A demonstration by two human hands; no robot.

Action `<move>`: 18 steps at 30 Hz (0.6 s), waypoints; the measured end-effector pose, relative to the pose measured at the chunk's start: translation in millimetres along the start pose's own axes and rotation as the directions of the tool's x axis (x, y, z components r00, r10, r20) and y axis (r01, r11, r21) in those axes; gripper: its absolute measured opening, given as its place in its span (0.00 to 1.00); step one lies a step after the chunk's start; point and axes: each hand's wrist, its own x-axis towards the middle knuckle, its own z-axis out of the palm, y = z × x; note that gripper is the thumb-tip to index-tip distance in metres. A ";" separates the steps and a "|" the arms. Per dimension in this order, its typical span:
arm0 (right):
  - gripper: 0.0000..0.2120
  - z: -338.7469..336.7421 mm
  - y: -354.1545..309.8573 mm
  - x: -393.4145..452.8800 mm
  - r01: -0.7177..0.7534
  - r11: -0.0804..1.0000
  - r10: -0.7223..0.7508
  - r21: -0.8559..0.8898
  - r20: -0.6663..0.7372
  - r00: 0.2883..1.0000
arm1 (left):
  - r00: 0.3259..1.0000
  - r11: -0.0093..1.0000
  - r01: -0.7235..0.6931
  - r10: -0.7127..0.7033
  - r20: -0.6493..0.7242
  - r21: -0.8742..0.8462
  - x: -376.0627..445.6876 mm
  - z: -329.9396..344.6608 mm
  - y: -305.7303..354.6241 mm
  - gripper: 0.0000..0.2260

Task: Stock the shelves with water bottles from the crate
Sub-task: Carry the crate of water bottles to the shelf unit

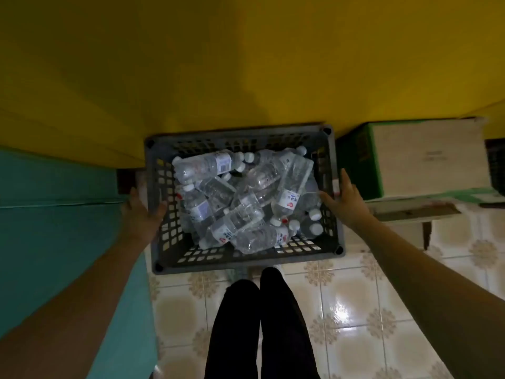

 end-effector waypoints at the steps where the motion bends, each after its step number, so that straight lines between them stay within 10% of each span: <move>1: 0.45 3.3 1.2 3.6 0.016 0.999 -0.016 0.049 0.000 1.000 | 1.000 0.997 0.006 -0.007 -0.012 -0.076 7.1 5.7 0.1 0.43; 12: 0.45 17.0 6.4 17.3 0.123 0.915 -0.122 0.385 -0.027 0.992 | 0.988 0.735 0.004 0.103 0.118 -0.678 54.6 26.3 -8.4 0.10; 18: 0.42 23.4 19.3 27.2 0.286 0.912 -0.277 0.295 -0.072 0.958 | 0.965 0.810 -0.236 0.262 -0.029 -0.536 34.3 30.7 -12.6 0.33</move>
